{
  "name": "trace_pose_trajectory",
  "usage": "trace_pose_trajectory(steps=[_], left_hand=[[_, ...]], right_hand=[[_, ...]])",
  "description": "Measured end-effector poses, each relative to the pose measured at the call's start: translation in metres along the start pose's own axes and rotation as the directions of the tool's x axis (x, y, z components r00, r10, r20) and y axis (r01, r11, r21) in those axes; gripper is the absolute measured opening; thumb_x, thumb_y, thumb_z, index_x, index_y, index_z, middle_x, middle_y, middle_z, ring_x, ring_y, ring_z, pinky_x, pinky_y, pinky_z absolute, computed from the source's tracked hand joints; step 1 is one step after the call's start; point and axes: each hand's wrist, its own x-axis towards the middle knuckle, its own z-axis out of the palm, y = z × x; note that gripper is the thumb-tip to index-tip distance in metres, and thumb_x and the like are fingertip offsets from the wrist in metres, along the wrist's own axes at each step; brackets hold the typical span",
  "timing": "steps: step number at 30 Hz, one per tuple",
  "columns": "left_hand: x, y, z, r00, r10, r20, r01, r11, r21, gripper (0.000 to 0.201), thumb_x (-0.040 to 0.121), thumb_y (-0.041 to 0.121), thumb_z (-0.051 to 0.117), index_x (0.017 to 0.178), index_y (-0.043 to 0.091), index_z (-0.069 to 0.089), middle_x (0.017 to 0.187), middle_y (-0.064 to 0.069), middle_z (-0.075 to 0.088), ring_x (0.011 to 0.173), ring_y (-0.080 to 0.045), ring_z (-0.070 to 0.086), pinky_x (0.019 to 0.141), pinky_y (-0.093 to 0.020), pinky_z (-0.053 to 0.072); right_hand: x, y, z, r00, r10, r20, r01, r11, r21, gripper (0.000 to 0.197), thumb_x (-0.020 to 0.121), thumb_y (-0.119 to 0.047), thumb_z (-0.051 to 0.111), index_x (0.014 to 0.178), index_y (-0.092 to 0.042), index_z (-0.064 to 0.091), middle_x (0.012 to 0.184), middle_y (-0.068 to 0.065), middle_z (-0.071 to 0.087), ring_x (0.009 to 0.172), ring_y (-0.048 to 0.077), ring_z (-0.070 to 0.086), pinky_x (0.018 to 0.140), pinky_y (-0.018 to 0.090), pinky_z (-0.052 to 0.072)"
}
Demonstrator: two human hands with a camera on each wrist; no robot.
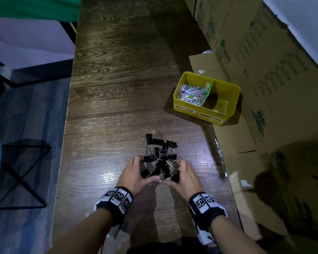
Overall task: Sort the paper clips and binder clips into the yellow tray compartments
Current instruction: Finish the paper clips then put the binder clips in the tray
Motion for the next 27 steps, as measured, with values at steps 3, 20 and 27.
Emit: trace_pose_trajectory(steps=[3, 20, 27], left_hand=[[-0.006, -0.002, 0.005, 1.0, 0.02, -0.015, -0.019, 1.0, 0.012, 0.086, 0.057, 0.075, 0.06, 0.12, 0.021, 0.035, 0.126, -0.002, 0.047, 0.109, -0.017, 0.053, 0.088, -0.034, 0.051], [-0.014, -0.046, -0.002, 0.991, 0.078, 0.112, -0.075, 0.997, -0.031, 0.036, 0.066, 0.02, 0.081, 0.088, 0.023, 0.054, 0.083, 0.006, 0.054, 0.075, -0.013, 0.053, 0.069, -0.023, 0.045], [-0.008, -0.049, -0.022, 0.973, -0.001, 0.23, 0.132, 0.822, -0.554, 0.032, 0.071, -0.013, 0.059, 0.069, 0.02, 0.061, 0.068, -0.004, 0.064, 0.069, -0.02, 0.056, 0.066, -0.029, 0.043]], right_hand=[[-0.004, -0.004, -0.008, 1.0, 0.025, 0.015, -0.026, 0.996, 0.09, 0.068, 0.079, -0.032, 0.072, 0.131, -0.021, 0.03, 0.129, 0.006, 0.051, 0.118, 0.017, 0.05, 0.099, 0.028, 0.043], [-0.017, -0.011, -0.05, 0.989, 0.142, 0.033, -0.146, 0.961, 0.237, 0.009, 0.089, -0.028, 0.061, 0.092, -0.021, 0.066, 0.086, -0.005, 0.067, 0.087, 0.027, 0.067, 0.064, 0.02, 0.048], [-0.002, -0.038, -0.026, 0.994, 0.091, 0.06, -0.087, 0.994, -0.067, 0.053, 0.081, -0.043, 0.068, 0.125, -0.019, 0.055, 0.109, 0.008, 0.067, 0.089, 0.019, 0.064, 0.071, 0.023, 0.048]])
